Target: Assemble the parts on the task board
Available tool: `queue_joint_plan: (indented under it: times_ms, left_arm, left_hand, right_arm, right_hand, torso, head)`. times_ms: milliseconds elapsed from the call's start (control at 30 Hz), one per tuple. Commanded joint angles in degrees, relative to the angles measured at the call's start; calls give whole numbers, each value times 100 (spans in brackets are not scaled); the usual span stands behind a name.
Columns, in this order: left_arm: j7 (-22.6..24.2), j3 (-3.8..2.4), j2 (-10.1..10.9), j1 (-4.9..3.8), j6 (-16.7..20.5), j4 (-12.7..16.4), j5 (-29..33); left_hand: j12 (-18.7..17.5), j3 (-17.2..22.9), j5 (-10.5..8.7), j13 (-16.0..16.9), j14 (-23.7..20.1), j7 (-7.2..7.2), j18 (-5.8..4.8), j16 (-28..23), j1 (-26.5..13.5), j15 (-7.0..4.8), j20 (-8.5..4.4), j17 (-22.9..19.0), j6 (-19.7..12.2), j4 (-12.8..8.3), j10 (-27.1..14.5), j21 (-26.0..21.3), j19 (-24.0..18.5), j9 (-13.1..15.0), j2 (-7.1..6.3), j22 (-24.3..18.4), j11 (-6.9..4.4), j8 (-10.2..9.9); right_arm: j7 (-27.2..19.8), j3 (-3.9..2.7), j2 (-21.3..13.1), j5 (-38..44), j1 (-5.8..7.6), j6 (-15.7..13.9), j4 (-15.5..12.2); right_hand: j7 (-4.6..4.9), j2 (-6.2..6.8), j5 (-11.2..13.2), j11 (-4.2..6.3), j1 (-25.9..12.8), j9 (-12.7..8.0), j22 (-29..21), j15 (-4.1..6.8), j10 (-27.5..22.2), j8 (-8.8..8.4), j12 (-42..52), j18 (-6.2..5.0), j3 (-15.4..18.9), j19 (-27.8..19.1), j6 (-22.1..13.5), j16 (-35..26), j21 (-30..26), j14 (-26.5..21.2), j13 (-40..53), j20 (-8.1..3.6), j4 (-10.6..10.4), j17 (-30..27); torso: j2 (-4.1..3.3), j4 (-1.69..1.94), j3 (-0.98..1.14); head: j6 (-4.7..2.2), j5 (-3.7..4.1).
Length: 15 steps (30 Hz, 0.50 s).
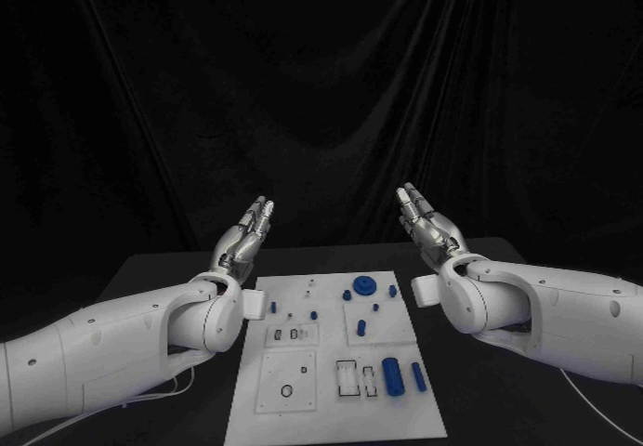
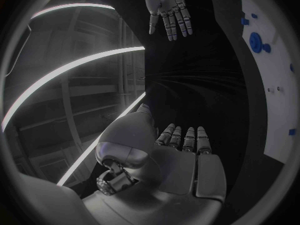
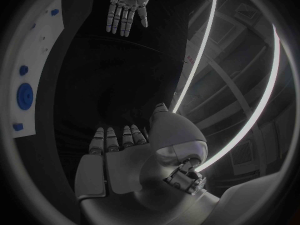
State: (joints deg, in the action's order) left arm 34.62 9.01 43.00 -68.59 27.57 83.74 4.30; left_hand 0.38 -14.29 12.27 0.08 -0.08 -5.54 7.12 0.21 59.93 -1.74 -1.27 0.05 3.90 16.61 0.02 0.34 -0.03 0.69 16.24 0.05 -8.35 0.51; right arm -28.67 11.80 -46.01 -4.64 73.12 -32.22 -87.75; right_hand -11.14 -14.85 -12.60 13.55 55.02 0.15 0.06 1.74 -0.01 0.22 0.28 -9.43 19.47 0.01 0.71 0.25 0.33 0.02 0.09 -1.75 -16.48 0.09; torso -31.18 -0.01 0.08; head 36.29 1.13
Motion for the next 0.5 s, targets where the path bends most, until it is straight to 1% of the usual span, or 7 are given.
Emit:
queue_joint_plan:
  times_ms: [33,133,333,367,400,467,500]
  left_arm:
    - [678,85,-39,-133,-1221,-93,397]
    - [845,217,-69,-264,-1605,-188,507]
    - [963,311,-89,-358,-1878,-255,585]
    - [967,314,-90,-361,-1887,-257,588]
    - [902,315,-50,-328,-2363,-384,503]
    - [932,315,-40,-316,-2410,-406,438]
    - [941,315,-35,-310,-2425,-412,417]
  left_hand:
    - [-38,-24,19,-8,8,-22,27,-21,47,-245,47,-5,9,13,-2,-34,3,5,9,-5,-20,21]
    - [-38,-30,23,-8,8,-12,27,-21,58,-224,70,-5,20,11,-2,-34,3,7,5,-5,-5,23]
    - [-38,-40,26,-8,8,-9,38,-21,77,-214,103,-5,28,9,-2,-34,3,8,-3,-5,-4,24]
    - [-38,-47,47,-8,8,-74,65,-21,103,-241,109,-5,43,10,-2,-34,3,10,-10,-5,-83,26]
    - [-38,-53,92,-8,8,-250,113,-21,178,-299,98,-5,74,8,-2,-34,3,13,-25,-5,-266,30]
    - [-38,-59,98,-8,8,-270,128,-21,189,-326,95,-5,62,9,-2,-34,3,11,-22,-5,-285,27]
    - [-38,-60,118,-8,8,-279,140,-21,208,-340,94,-5,69,7,-2,-34,3,12,-24,-5,-293,28]
  right_arm:
    - [106,8,-10,-197,26,464,6]
    - [106,8,-10,-197,26,464,6]
    - [106,8,-10,-197,26,464,6]
    - [106,8,-10,-197,26,464,6]
    - [352,8,-70,-197,27,795,98]
    - [357,8,-67,-197,27,823,114]
    - [356,8,-64,-197,27,839,123]
  right_hand:
    - [-6,13,4,9,65,7,-6,1320,1,1,-28,-80,33,-1,17,-25,-33,-2,-9,-539,1,-9]
    - [49,53,-5,-52,137,11,-6,1240,1,4,-28,-80,27,-1,34,-25,-33,-2,-9,-438,3,-9]
    - [108,86,-20,-125,217,13,-6,1122,1,6,-28,-79,16,-1,43,-25,-33,-2,-9,-276,-1,-9]
    - [133,96,-22,-153,237,14,-6,1089,1,7,-28,-78,14,-1,47,-25,-33,-2,-9,-224,-3,-9]
    - [133,96,-22,-153,237,14,-6,1089,1,7,-28,-78,14,-1,47,-25,-33,-2,-9,-224,-3,-9]
    - [210,112,-17,-254,275,14,-6,916,1,8,-28,-71,11,-1,51,-25,-33,-2,-9,22,-9,-9]
    - [210,112,-17,-254,275,14,-6,916,1,8,-28,-71,11,-1,51,-25,-33,-2,-9,22,-9,-9]
  torso:
    - [-1,0,0]
    - [-1,0,0]
    - [-1,0,0]
    - [-1,0,0]
    - [-2,7,0]
    - [2,8,-1]
    - [1,7,0]
  head:
    - [1,0]
    - [1,0]
    - [1,0]
    - [1,0]
    - [113,-50]
    - [96,-42]
    - [98,-42]
